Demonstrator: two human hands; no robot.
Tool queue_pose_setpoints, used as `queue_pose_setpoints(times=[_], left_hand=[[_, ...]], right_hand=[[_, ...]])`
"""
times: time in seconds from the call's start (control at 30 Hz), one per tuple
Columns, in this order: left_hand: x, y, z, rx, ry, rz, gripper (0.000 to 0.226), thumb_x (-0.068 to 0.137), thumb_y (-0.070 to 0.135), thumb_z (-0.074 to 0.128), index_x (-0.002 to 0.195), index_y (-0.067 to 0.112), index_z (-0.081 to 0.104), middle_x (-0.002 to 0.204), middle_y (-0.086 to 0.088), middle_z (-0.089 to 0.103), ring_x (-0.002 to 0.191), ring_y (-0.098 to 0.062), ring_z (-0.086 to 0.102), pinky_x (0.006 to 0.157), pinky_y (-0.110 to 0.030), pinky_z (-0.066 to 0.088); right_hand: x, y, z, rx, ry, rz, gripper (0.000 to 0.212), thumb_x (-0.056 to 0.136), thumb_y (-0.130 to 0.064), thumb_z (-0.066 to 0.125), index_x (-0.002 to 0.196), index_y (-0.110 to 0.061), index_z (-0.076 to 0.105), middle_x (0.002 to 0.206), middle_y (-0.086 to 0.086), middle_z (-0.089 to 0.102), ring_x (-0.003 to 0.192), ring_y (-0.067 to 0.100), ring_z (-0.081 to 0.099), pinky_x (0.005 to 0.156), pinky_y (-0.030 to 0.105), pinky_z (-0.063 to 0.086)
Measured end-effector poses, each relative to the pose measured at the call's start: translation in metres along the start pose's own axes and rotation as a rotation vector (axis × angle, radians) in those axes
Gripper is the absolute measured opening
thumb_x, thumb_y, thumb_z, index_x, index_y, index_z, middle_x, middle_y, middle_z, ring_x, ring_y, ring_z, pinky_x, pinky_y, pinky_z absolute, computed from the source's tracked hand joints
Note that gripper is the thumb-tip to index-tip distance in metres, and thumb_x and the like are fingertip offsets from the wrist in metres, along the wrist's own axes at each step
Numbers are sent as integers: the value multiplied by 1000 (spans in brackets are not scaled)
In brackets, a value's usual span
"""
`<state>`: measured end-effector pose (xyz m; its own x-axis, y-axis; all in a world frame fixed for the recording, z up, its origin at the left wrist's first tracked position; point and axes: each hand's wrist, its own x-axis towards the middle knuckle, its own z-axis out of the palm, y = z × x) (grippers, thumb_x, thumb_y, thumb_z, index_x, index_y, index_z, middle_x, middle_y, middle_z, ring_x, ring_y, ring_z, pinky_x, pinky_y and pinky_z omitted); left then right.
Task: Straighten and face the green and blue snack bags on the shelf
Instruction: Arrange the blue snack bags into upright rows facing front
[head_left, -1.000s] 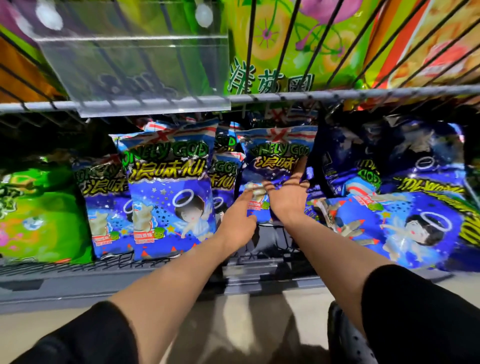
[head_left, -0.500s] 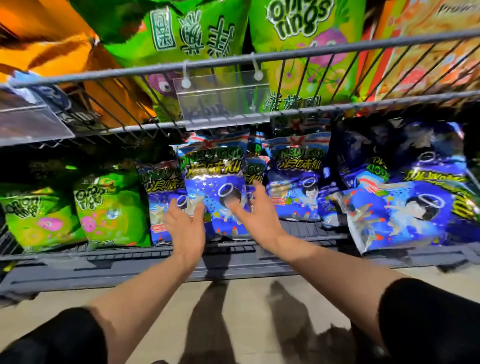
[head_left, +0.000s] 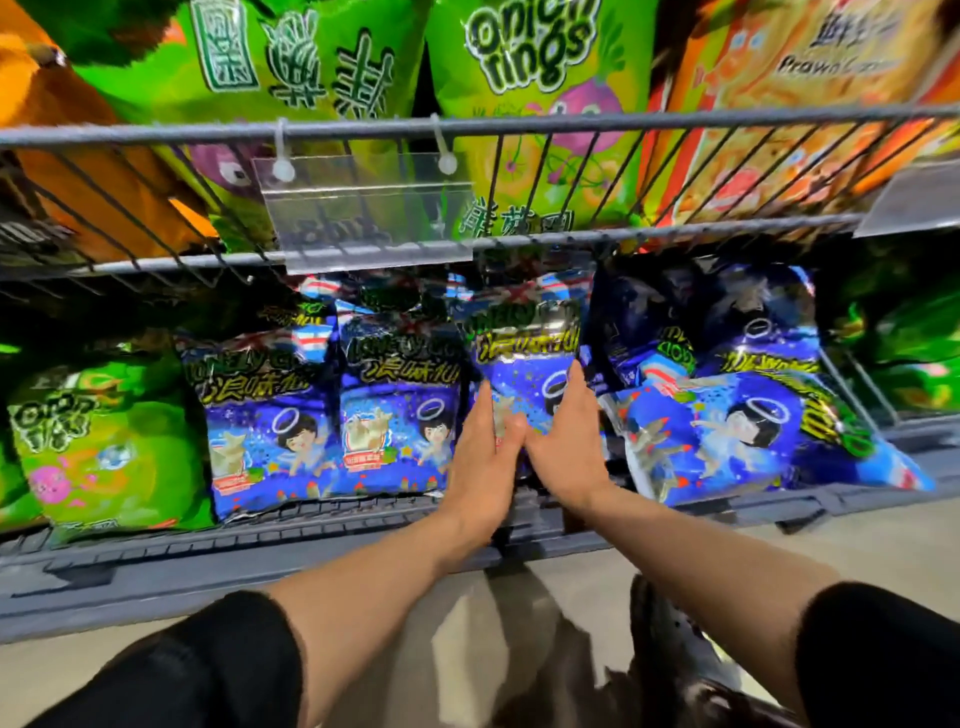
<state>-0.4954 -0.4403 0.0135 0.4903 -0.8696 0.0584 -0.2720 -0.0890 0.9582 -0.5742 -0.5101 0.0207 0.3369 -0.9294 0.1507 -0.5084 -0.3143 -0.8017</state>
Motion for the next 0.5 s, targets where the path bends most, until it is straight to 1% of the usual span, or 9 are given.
queue_pose_setpoints(times=[0.07, 0.13, 0.17, 0.23, 0.3, 0.33, 0.4, 0.43, 0.5], left_hand=[[7, -11, 6, 48, -25, -40, 63, 101, 30, 41, 153, 15, 10, 159, 4, 17, 146, -11, 18, 121, -37, 15], [10, -16, 7, 84, -26, -50, 60, 103, 21, 40, 153, 15, 7, 160, 2, 13, 148, -14, 15, 121, -35, 12], [11, -18, 8, 106, -9, -41, 60, 102, 18, 40, 153, 14, 8, 160, 1, 15, 147, -15, 15, 121, -33, 12], [12, -19, 6, 175, 46, -33, 60, 101, 16, 42, 153, 14, 12, 158, -4, 24, 144, -20, 24, 119, -34, 18], [9, -19, 6, 231, 81, -34, 62, 100, 18, 44, 153, 15, 11, 154, -11, 30, 139, -27, 32, 116, -40, 24], [7, -20, 6, 255, 89, -24, 63, 100, 20, 44, 153, 18, 10, 150, -14, 35, 135, -29, 35, 114, -42, 26], [5, -22, 4, 307, 87, 11, 64, 100, 24, 43, 153, 26, 7, 134, -19, 43, 123, -30, 41, 109, -40, 30], [5, -23, 4, 325, 75, 21, 64, 101, 26, 42, 152, 31, 4, 127, -18, 44, 116, -29, 41, 105, -35, 31], [7, -22, 4, 347, 42, 13, 63, 102, 27, 41, 147, 40, -1, 123, -16, 39, 105, -30, 44, 97, -30, 34]], right_hand=[[3, 14, 7, -127, -126, 107, 88, 88, -28, 61, 150, -3, 3, 149, 23, 24, 138, 34, 25, 115, 37, 21], [6, 21, 13, -173, -218, 192, 85, 94, -24, 55, 150, -5, -5, 152, 26, 17, 141, 37, 18, 116, 42, 19], [7, 22, 13, -172, -245, 197, 83, 94, -24, 53, 151, -6, -6, 152, 25, 17, 141, 37, 19, 116, 43, 21], [11, 24, 9, -174, -300, 181, 81, 94, -24, 52, 151, -7, -3, 150, 24, 26, 138, 36, 29, 112, 42, 29], [14, 26, 1, -192, -374, 179, 76, 97, -28, 49, 151, -9, 0, 142, 23, 42, 131, 35, 42, 105, 39, 36], [15, 25, -3, -206, -402, 181, 72, 98, -32, 45, 151, -9, 2, 138, 22, 47, 128, 34, 45, 102, 38, 37], [15, 23, -8, -222, -418, 176, 68, 100, -38, 39, 151, -8, 7, 136, 21, 51, 126, 34, 47, 99, 38, 37], [16, 21, -10, -219, -420, 181, 67, 100, -40, 37, 151, -7, 8, 136, 21, 50, 126, 34, 46, 99, 38, 37], [17, 19, -10, -198, -437, 201, 68, 101, -40, 35, 151, -6, 5, 139, 22, 47, 128, 35, 45, 99, 37, 36]])
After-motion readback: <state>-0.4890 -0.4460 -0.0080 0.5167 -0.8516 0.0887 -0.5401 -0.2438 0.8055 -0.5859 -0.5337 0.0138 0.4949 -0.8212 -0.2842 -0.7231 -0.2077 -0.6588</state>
